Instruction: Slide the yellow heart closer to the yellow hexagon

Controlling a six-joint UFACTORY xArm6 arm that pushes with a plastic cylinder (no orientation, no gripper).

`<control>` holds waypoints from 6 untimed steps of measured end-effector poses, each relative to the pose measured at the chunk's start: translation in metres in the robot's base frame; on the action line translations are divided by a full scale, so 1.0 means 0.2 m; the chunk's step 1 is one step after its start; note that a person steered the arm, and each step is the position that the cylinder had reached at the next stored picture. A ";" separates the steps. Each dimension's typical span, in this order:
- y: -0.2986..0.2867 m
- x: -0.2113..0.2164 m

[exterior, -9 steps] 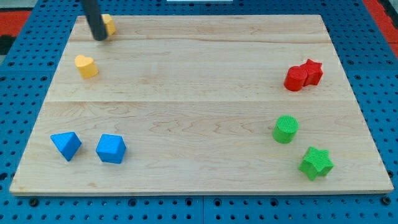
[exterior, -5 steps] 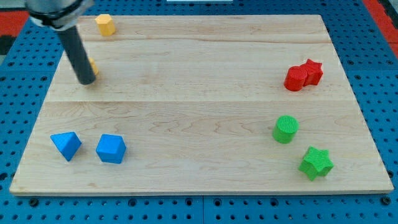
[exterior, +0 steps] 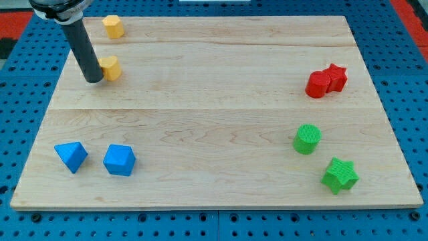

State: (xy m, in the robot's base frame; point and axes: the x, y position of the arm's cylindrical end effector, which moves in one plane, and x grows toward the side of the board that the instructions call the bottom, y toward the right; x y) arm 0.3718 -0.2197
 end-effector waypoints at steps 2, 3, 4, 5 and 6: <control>0.17 0.03; 0.24 0.03; 0.26 0.02; 0.26 -0.05; 0.24 -0.12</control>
State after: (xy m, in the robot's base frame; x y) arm 0.3483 -0.1711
